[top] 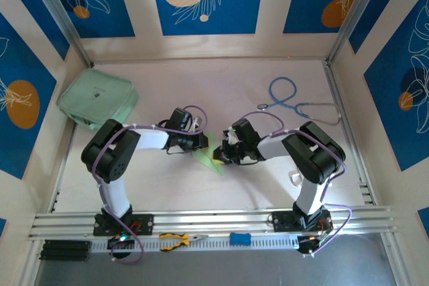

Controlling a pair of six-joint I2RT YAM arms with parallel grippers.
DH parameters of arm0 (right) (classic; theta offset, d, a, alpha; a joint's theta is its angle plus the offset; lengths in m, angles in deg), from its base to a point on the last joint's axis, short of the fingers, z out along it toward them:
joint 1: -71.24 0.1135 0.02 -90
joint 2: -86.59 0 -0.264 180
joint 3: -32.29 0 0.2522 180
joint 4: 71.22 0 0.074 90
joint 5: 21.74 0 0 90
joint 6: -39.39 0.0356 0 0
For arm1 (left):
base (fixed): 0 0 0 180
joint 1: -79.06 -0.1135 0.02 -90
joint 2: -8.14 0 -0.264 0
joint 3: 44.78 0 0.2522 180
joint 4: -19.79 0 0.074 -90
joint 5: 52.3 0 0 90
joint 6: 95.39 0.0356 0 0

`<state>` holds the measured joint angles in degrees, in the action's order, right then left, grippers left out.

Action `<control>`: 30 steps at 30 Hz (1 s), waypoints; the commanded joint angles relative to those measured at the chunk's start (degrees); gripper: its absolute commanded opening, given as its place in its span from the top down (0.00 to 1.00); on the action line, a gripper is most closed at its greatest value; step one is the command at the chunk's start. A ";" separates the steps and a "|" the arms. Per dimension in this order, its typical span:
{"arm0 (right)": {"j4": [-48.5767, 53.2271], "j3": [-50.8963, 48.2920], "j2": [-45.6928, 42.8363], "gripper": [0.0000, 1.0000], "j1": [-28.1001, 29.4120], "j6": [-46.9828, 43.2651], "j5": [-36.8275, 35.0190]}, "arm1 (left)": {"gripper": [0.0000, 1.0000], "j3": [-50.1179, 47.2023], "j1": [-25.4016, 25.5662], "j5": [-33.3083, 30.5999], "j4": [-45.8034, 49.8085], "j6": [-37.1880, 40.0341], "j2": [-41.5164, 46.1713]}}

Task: Fold a paper plane with a square sheet of paper (pick it up from the middle)
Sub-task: Fourth fold the wing at the center of the table.

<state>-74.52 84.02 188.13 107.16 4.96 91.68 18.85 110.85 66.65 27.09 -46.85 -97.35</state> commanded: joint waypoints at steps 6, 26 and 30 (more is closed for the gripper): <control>3.10 -7.68 -4.90 0.96 1.23 0.33 1.37 | 0.92 -1.26 0.11 -1.88 4.44 0.89 -1.69; 8.55 -6.04 -17.42 0.95 2.30 1.98 -6.21 | 0.92 -3.01 0.11 -1.11 3.73 -0.80 -0.08; 6.52 -1.02 -11.20 0.95 3.28 2.21 -2.72 | 0.93 -3.31 0.17 -1.09 3.26 -1.50 -0.15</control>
<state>-66.03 80.15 173.62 109.72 6.32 86.17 17.76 110.85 66.65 26.02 -47.54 -96.83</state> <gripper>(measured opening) 0.063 0.078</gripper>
